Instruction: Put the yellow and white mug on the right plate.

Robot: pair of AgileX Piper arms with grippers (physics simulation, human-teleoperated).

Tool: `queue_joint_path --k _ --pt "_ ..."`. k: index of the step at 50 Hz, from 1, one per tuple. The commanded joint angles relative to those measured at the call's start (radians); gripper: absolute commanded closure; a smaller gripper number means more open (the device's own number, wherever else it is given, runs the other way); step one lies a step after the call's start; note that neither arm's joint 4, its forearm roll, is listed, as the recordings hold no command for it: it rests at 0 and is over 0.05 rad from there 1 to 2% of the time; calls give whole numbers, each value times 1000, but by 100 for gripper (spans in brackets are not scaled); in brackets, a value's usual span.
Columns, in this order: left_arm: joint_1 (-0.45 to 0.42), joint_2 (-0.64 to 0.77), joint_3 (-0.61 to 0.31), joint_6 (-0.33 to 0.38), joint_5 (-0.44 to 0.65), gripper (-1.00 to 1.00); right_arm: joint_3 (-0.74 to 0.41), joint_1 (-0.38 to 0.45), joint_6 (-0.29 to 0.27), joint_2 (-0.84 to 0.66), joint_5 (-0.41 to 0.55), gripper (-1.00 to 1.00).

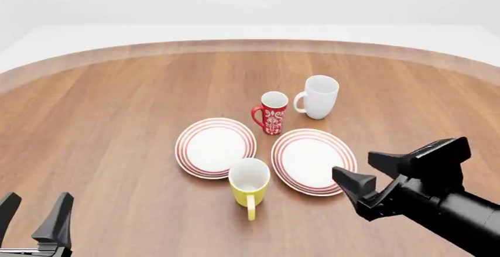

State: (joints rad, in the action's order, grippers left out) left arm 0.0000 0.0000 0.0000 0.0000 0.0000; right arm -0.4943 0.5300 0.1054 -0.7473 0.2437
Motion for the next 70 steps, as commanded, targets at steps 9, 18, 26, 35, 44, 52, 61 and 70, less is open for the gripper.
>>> queue_joint_path --k 9,18,26,35,44,52,61,70 --pt "0 0 0 0 0 -100 -117 78 98 -185 24 -100" --pt "0 0 0 0 0 -100 -164 126 173 -269 26 -100" --pt "0 0 0 0 0 -100 -176 158 212 -300 21 -100" --pt "0 0 0 0 0 -100 -177 189 231 -309 2 -100" --pt "0 0 0 0 0 -100 -177 189 231 -309 2 -100" --pt "0 0 0 0 0 -100 -177 189 231 -309 2 -100" --pt "0 0 0 0 0 -100 -172 226 317 -402 -62 -100" --pt "0 0 0 0 0 -100 -176 216 364 -463 -85 -100"
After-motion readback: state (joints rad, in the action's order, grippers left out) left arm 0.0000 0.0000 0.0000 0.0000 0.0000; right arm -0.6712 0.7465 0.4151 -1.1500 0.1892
